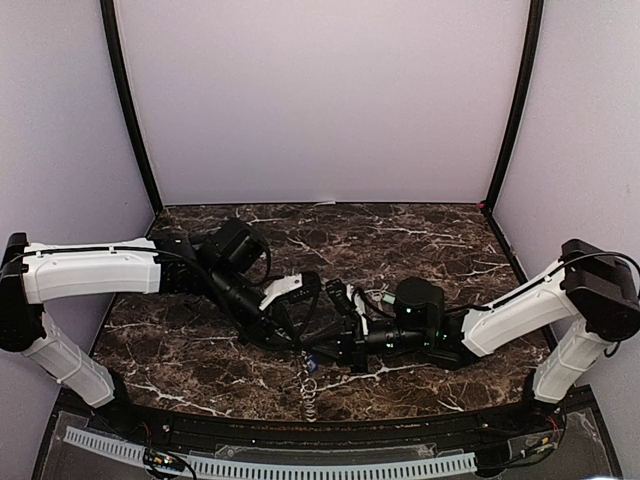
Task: Remove the keys from the keyring
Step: Pass from the left arm to the right
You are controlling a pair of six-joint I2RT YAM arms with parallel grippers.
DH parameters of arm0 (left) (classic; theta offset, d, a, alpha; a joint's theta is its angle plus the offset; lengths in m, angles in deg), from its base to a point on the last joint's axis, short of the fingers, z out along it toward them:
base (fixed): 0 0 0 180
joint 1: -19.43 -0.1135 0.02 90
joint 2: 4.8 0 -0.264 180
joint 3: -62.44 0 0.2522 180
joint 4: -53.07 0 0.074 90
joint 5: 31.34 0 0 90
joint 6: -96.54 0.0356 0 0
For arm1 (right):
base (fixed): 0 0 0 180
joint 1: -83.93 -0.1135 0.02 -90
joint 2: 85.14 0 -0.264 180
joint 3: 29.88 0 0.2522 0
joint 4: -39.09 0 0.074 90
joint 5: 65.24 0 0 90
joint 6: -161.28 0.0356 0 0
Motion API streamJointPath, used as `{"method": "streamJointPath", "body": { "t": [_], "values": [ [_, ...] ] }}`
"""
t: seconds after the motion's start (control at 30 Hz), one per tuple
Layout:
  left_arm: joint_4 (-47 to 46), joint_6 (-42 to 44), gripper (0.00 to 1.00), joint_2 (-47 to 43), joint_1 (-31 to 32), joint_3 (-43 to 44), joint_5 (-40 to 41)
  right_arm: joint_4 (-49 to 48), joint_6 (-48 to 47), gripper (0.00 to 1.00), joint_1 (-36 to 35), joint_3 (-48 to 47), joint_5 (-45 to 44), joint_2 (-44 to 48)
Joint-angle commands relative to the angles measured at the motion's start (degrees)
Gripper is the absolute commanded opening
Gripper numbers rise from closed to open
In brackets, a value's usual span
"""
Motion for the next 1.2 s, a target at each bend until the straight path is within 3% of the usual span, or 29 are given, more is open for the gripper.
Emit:
{"method": "streamJointPath", "body": {
  "t": [0.0,0.3,0.47,0.57,0.8,1.03,1.17],
  "values": [
    [-1.5,0.7,0.00,-1.3,0.4,1.4,-1.4,-2.0,-0.2,0.00,0.2,-1.1,2.0,-1.1],
    [-4.2,-1.0,0.00,-2.5,0.4,0.2,0.7,-6.0,1.6,0.00,0.3,1.5,0.8,-0.6],
    [-11.8,-6.1,0.38,-5.6,0.4,-4.3,4.6,-11.5,3.1,0.00,0.3,4.5,-3.1,0.1],
    [-20.4,-11.2,0.46,-9.2,0.4,-9.8,6.0,-15.2,4.1,0.00,0.3,5.7,-4.7,-0.2],
    [-50.3,-26.9,0.37,-15.9,0.4,-26.4,7.3,-23.1,5.4,0.00,0.2,7.5,-9.4,-0.9],
    [-66.9,-34.0,0.28,-12.3,0.4,-32.4,5.8,-26.1,4.9,0.00,-0.7,7.0,-11.4,-1.4],
    [-70.3,-34.2,0.25,-10.2,0.4,-33.2,5.7,-26.2,4.6,0.00,-1.5,6.5,-11.8,-1.7]
  ]
}}
